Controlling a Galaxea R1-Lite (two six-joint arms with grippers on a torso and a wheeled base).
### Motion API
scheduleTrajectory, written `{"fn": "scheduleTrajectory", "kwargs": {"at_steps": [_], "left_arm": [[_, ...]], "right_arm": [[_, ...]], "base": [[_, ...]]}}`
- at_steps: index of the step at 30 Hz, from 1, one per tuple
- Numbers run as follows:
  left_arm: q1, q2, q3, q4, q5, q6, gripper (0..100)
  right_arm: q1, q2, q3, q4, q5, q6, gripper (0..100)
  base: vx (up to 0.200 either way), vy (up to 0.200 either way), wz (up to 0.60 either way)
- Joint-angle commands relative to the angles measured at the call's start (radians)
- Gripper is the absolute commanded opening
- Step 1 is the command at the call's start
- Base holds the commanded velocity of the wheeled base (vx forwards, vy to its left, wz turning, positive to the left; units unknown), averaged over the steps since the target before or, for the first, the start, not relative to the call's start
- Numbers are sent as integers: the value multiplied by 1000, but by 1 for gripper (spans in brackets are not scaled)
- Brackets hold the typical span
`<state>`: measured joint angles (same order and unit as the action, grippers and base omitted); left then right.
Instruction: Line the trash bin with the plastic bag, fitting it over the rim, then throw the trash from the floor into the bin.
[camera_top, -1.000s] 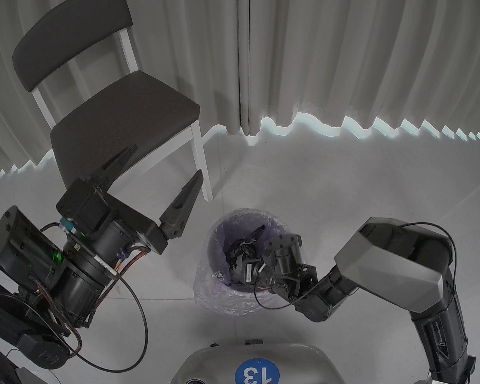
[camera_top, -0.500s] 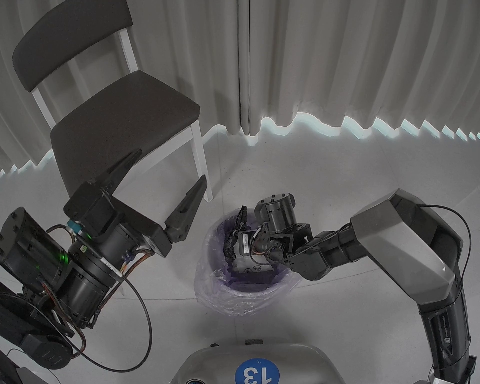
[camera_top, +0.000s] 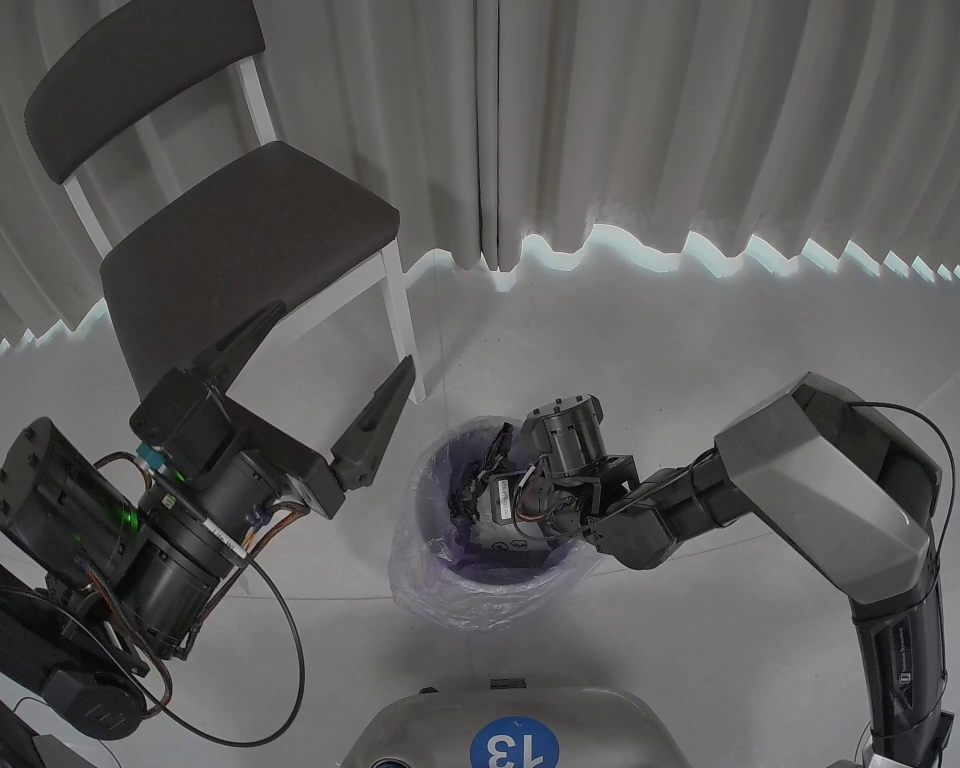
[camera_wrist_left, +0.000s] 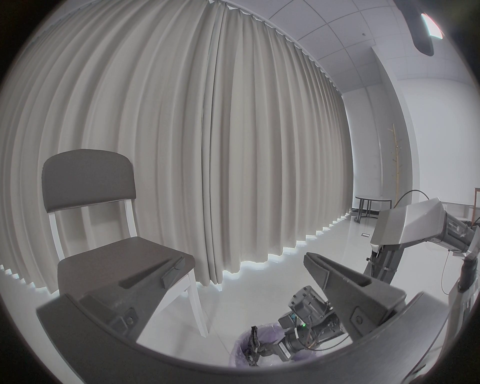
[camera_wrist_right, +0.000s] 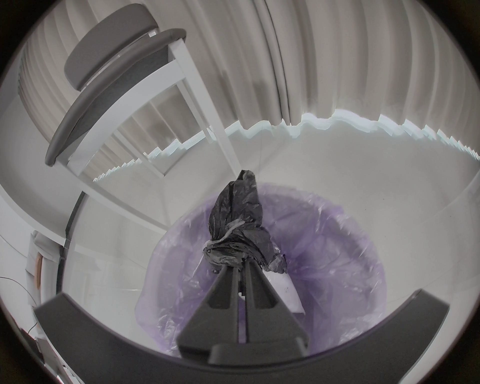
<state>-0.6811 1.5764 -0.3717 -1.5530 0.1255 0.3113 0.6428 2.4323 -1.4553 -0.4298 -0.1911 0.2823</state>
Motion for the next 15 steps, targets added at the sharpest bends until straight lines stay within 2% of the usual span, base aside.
{"fn": "scheduleTrajectory", "kwargs": {"at_steps": [1, 15], "left_arm": [[0, 1, 2, -15, 0, 2, 100], [0, 2, 2, -16, 0, 3, 100]], "right_arm": [[5, 30, 1, -7, 1, 1, 0], [6, 114, -40, -1, 9, -5, 0]], "base": [[0, 0, 0], [0, 0, 0]]}}
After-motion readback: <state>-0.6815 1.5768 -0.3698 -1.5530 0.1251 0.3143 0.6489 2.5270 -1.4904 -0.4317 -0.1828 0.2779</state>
